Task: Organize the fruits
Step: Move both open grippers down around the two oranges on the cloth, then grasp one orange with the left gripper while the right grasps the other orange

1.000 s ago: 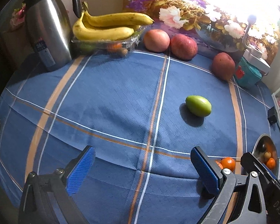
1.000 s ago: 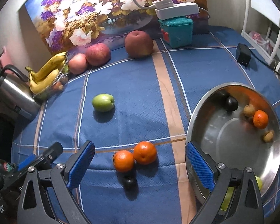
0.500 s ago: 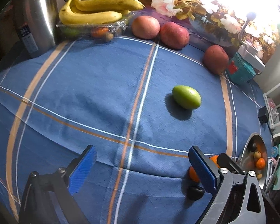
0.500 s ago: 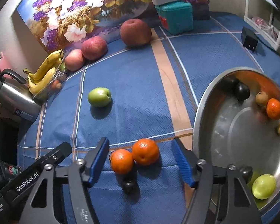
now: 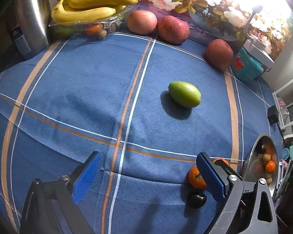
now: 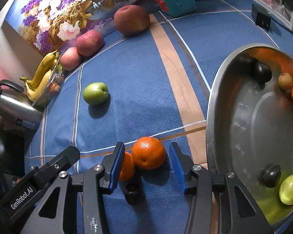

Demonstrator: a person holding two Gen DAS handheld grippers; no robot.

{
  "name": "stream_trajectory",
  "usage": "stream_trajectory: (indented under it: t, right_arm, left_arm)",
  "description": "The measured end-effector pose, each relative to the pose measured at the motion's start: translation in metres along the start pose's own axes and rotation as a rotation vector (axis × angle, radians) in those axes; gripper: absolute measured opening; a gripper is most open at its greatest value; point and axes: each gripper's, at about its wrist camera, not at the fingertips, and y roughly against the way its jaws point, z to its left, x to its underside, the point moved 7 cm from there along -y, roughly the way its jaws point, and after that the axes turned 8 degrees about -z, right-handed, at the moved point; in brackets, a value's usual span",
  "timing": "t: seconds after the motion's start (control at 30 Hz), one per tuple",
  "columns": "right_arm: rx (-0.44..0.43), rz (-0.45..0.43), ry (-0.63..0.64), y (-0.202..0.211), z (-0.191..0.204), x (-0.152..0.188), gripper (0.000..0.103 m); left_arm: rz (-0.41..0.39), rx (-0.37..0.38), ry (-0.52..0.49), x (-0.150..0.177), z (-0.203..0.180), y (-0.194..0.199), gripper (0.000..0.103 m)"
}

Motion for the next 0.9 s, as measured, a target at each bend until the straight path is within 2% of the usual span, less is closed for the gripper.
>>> stream_trajectory:
  t: [0.07,0.1,0.33,0.63,0.9]
  right_arm:
    - [0.0,0.002,-0.003,0.001,0.0,0.0,0.037]
    - [0.009,0.003,0.002,0.001,-0.001,0.0,0.037]
    - [-0.001,-0.013,-0.02,0.012,-0.007,-0.006,0.036]
    - [0.042,-0.094,-0.026,0.046,-0.017,-0.025,0.036]
    - [0.062,-0.115,-0.043,0.06,-0.028,-0.03,0.037]
  left_arm:
    - [-0.002,0.006,0.0,0.0,-0.002,0.0,0.098]
    - [-0.003,0.009,0.0,0.0,-0.003,0.0,0.098]
    - [-0.005,0.035,0.003,-0.001,-0.011,0.002,0.098]
    - [0.018,0.058,-0.067,0.009,-0.035,-0.001,0.091]
    - [0.038,0.063,-0.137,0.02,-0.058,-0.007,0.089]
